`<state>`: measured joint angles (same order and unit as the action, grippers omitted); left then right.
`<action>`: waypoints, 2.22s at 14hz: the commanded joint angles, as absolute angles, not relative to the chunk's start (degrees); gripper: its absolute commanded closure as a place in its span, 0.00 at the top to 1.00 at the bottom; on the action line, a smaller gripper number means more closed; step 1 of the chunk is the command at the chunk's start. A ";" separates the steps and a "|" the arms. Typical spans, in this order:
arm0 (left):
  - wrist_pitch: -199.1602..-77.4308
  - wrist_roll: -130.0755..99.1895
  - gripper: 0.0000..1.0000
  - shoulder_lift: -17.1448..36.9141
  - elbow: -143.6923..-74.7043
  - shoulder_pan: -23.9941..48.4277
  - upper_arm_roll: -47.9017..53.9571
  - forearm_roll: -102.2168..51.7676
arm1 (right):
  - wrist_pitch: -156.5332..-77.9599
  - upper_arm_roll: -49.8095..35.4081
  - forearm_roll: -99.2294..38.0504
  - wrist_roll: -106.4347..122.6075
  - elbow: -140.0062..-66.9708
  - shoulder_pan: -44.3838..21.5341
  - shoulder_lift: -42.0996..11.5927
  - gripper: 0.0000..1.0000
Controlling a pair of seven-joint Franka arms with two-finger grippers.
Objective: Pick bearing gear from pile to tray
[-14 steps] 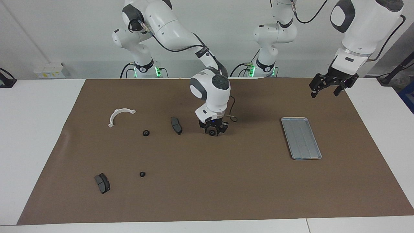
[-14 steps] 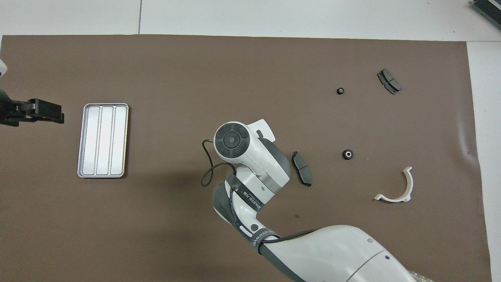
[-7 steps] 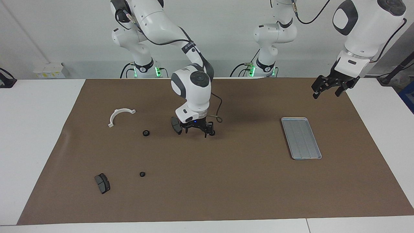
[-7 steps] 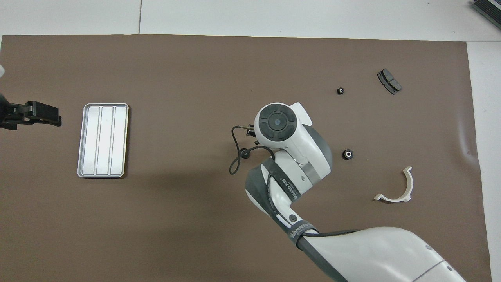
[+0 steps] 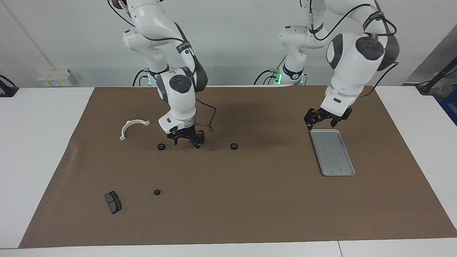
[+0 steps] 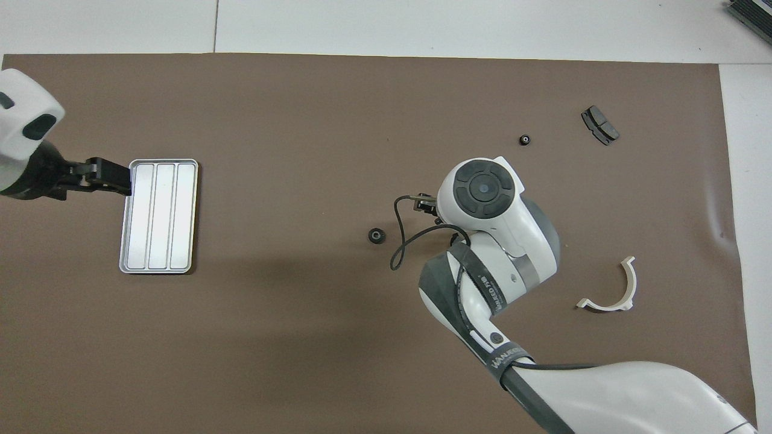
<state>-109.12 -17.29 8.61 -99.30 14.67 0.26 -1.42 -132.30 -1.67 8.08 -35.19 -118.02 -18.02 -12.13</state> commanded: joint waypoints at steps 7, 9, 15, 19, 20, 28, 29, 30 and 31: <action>-125.42 -33.48 1.00 17.84 -103.97 30.22 -0.79 -4.92 | -141.77 -2.46 7.91 -24.44 -129.37 -9.06 -7.65 1.00; -125.68 -34.53 1.00 18.98 -104.06 32.68 -0.70 -4.92 | -141.77 -2.46 7.91 -24.17 -129.37 -8.70 -7.65 1.00; -126.82 -37.35 1.00 21.00 -104.24 37.96 -0.79 -4.92 | -141.59 -2.55 7.82 -21.89 -130.78 -7.21 -7.65 0.95; -129.46 -37.35 1.00 23.90 -103.19 38.06 -0.79 -4.57 | -141.77 -2.55 7.82 -21.01 -130.87 -6.86 -8.09 0.77; -129.64 -37.35 1.00 24.25 -103.18 38.06 -0.79 -4.40 | -141.77 -2.55 7.82 -20.92 -131.04 -6.59 -8.09 0.75; -130.35 -37.35 1.00 28.83 -99.93 39.55 -0.79 -2.28 | -141.94 -2.55 4.92 -20.48 -131.40 -5.80 -8.79 0.61; -130.17 -37.35 1.00 28.83 -99.93 39.72 -0.79 -2.29 | -141.94 -2.55 4.92 -20.48 -131.40 -5.80 -8.79 0.60; -130.17 -37.27 1.00 28.83 -99.84 39.99 -0.79 -2.29 | -141.94 -2.55 4.92 -20.48 -131.40 -5.89 -8.88 0.58; -129.99 -37.35 0.93 28.83 -99.76 39.99 -0.79 -2.37 | -141.94 -2.55 4.83 -20.48 -131.40 -5.89 -8.88 0.52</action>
